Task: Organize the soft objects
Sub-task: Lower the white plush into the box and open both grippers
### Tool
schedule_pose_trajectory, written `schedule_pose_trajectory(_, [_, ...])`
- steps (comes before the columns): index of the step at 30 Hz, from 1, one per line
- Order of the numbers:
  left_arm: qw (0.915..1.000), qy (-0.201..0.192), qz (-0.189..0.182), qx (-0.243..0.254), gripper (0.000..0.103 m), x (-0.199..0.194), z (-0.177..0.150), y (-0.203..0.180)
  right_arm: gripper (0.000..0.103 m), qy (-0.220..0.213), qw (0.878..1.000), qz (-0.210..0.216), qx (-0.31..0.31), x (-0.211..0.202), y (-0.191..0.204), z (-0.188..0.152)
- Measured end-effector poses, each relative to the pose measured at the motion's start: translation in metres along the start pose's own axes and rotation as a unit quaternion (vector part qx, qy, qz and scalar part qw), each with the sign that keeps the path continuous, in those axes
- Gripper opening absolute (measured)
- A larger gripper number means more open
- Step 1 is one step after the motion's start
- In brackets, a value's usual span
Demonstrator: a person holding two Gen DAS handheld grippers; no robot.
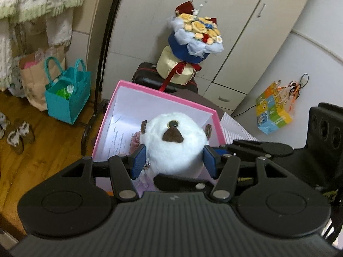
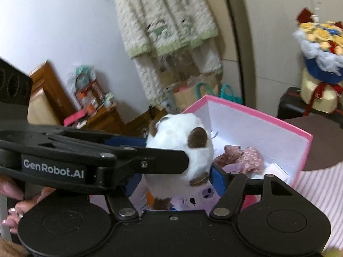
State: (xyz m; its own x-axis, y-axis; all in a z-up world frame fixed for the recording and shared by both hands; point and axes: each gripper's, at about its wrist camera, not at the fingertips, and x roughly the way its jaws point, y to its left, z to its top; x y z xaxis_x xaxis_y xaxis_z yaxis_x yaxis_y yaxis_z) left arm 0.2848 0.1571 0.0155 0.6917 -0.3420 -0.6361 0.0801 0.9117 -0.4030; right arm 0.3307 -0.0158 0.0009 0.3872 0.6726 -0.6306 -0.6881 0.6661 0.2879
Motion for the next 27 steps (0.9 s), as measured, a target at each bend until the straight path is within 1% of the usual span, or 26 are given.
schedule_pose_trajectory(2, [0.9999, 0.003, 0.000, -0.013, 0.056, 0.005, -0.002, 0.005, 0.073, 0.003, 1.000, -0.002, -0.009, 0.003, -0.003, 0.002])
schedule_pose_trajectory(3, [0.9997, -0.008, 0.005, -0.022, 0.052, 0.004, -0.003, 0.007, 0.073, 0.003, 1.000, -0.006, -0.018, 0.003, -0.003, 0.002])
schedule_pose_trajectory(4, [0.9993, -0.026, 0.015, -0.024, 0.052, 0.001, -0.005, 0.008, 0.073, -0.003, 1.000, -0.010, -0.024, 0.001, -0.003, 0.002])
schedule_pose_trajectory(6, [0.9971, -0.064, 0.039, -0.008, 0.052, -0.008, -0.009, 0.003, 0.073, -0.011, 0.999, -0.019, -0.026, -0.003, -0.004, -0.001])
schedule_pose_trajectory(7, [0.9970, -0.067, 0.037, -0.005, 0.052, -0.011, -0.010, 0.002, 0.072, -0.010, 0.999, -0.019, -0.028, -0.005, -0.003, -0.003])
schedule_pose_trajectory(9, [0.9981, -0.059, 0.018, -0.008, 0.052, -0.018, -0.012, 0.001, 0.072, -0.025, 0.999, -0.023, -0.033, -0.017, -0.002, -0.011])
schedule_pose_trajectory(10, [0.9982, -0.058, 0.015, -0.004, 0.052, -0.021, -0.013, 0.000, 0.072, -0.032, 0.999, -0.022, -0.035, -0.023, -0.001, -0.014])
schedule_pose_trajectory(13, [0.9965, -0.074, 0.030, 0.024, 0.052, -0.036, -0.020, -0.010, 0.072, -0.049, 0.998, -0.022, -0.038, -0.043, 0.001, -0.026])
schedule_pose_trajectory(15, [0.9955, -0.078, 0.033, 0.043, 0.052, -0.045, -0.026, -0.016, 0.072, -0.063, 0.996, -0.030, -0.049, -0.058, 0.006, -0.035])
schedule_pose_trajectory(19, [0.9933, -0.078, 0.032, 0.079, 0.052, -0.060, -0.036, -0.031, 0.073, -0.085, 0.992, -0.055, -0.077, -0.089, 0.017, -0.054])
schedule_pose_trajectory(22, [0.9925, -0.075, 0.019, 0.094, 0.052, -0.071, -0.043, -0.047, 0.073, -0.098, 0.987, -0.078, -0.096, -0.114, 0.021, -0.070])
schedule_pose_trajectory(27, [0.9869, -0.077, 0.001, 0.142, 0.052, -0.087, -0.059, -0.076, 0.073, -0.109, 0.987, -0.097, -0.068, -0.161, 0.011, -0.097])
